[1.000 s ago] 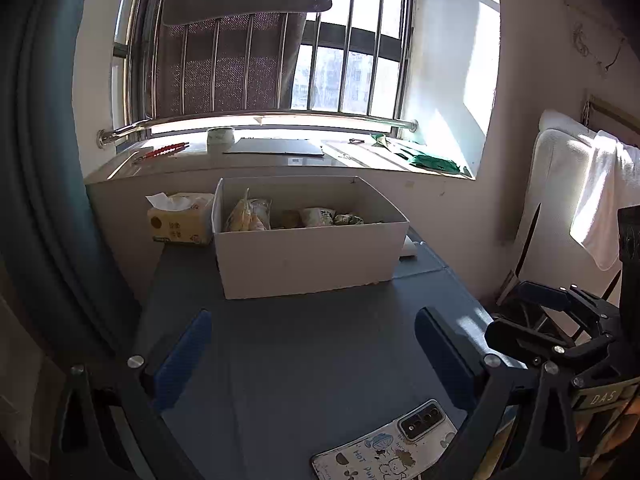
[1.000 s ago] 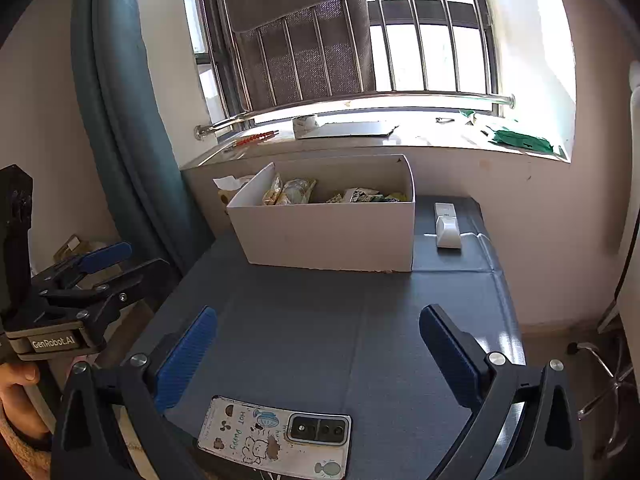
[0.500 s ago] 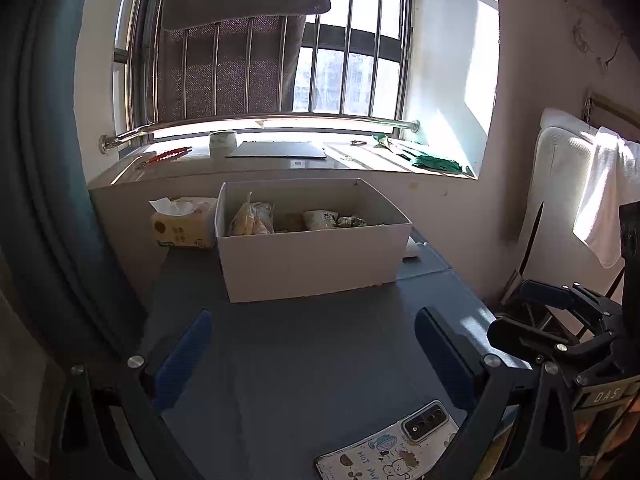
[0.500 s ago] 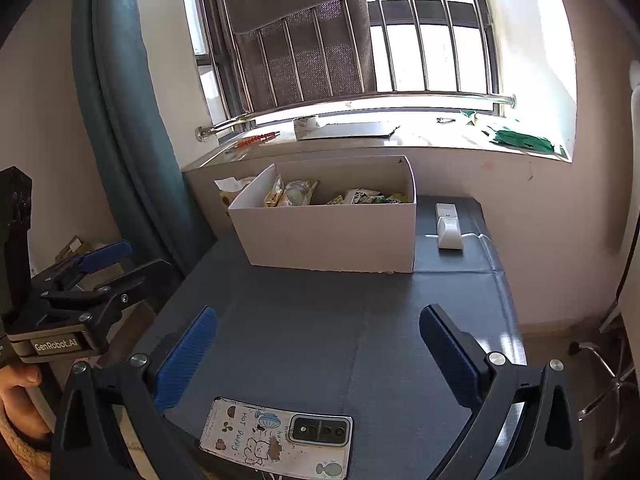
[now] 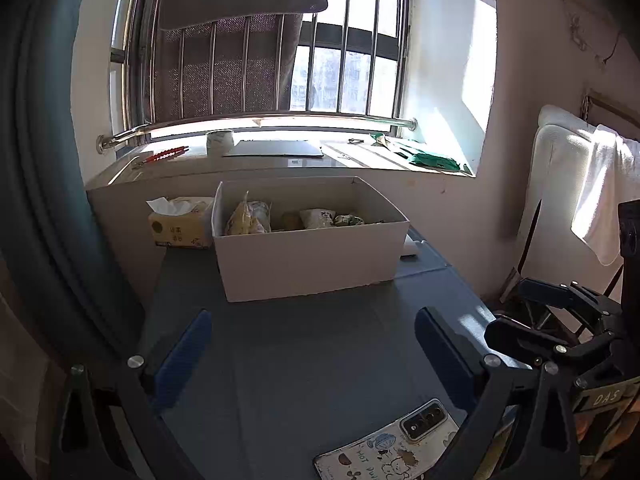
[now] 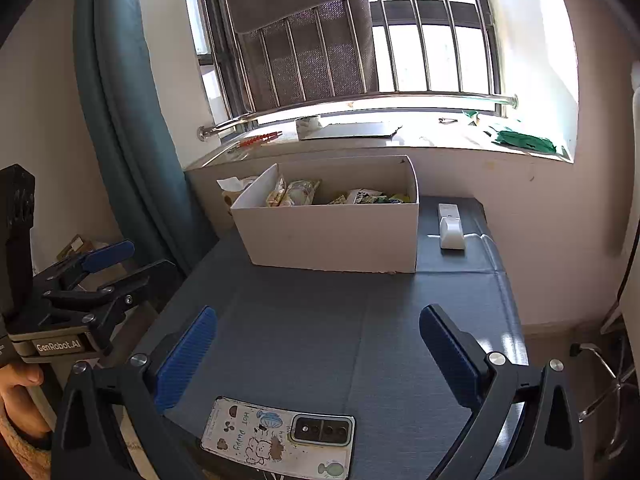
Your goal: Organize snacks
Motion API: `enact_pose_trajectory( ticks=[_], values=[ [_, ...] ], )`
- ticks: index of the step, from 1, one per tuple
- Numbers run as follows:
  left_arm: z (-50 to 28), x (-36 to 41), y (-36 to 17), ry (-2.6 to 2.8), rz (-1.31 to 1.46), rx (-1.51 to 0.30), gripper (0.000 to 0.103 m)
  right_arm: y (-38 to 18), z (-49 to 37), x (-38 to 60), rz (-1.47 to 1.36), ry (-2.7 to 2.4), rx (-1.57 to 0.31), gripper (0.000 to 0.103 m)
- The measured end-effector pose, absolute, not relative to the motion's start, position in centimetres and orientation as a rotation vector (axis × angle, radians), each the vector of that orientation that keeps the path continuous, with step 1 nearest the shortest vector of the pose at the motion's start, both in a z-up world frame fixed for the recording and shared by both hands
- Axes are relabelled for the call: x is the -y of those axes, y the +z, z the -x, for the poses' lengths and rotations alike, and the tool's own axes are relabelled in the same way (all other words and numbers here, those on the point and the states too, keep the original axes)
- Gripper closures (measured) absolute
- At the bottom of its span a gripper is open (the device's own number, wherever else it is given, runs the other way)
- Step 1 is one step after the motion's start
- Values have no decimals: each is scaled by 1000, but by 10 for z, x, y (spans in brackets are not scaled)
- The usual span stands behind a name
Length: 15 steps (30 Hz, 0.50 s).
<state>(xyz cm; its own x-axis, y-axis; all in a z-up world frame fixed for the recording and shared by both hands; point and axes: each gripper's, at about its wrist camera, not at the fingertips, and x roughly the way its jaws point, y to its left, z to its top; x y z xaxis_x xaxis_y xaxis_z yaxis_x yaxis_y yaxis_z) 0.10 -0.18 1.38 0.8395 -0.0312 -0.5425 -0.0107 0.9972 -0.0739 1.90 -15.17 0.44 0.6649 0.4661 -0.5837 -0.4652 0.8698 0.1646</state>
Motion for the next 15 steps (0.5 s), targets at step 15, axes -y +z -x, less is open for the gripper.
enact_pose_trajectory(
  ticks=[15],
  values=[
    [-1, 3, 12, -18, 72, -585, 0, 5, -17, 154, -11, 534, -657, 0]
  ],
)
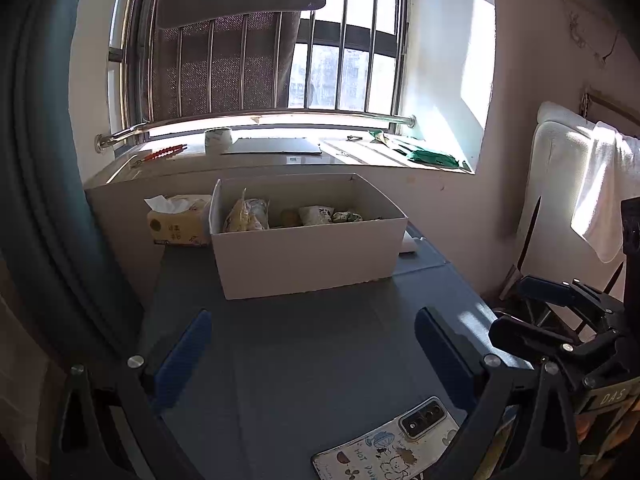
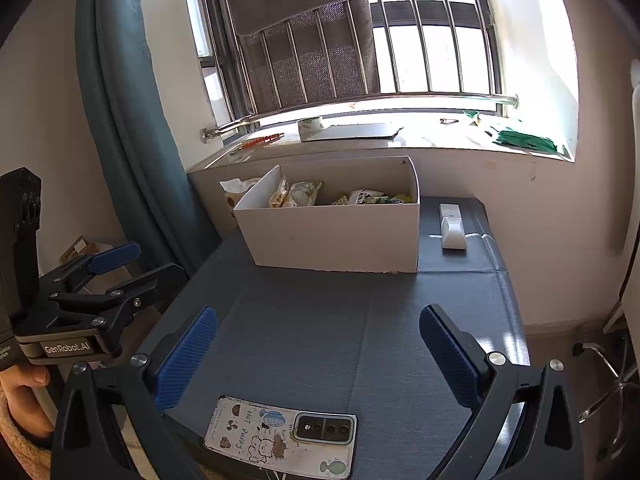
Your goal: Organize snacks
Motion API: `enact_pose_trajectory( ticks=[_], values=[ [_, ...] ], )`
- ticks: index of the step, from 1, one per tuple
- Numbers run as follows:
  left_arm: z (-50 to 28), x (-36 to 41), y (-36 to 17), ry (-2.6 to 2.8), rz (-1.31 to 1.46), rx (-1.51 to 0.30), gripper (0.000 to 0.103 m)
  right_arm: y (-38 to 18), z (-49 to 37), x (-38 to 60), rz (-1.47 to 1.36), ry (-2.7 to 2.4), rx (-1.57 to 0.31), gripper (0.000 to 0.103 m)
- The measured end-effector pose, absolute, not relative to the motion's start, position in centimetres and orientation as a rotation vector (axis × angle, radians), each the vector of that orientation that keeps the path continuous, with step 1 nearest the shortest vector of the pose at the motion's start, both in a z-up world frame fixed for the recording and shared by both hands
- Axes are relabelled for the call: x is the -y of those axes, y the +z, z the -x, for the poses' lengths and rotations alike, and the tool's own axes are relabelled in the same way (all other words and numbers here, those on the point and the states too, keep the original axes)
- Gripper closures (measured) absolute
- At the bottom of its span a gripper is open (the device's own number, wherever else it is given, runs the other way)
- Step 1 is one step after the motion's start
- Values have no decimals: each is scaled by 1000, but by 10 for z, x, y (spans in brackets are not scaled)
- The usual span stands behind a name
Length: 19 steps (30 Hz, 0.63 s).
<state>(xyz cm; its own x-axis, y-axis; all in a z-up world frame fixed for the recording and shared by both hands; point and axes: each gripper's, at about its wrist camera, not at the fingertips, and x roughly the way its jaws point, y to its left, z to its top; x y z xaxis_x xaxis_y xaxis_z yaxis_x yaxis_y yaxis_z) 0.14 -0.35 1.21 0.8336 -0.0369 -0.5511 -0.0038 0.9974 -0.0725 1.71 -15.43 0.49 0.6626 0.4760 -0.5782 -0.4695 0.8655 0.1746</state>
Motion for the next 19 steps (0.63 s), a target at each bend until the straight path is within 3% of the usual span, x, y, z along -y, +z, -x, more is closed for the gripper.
enact_pose_trajectory(
  ticks=[19],
  values=[
    [-1, 4, 11, -25, 72, -583, 0, 3, -16, 156, -18, 539, -659, 0]
  ],
)
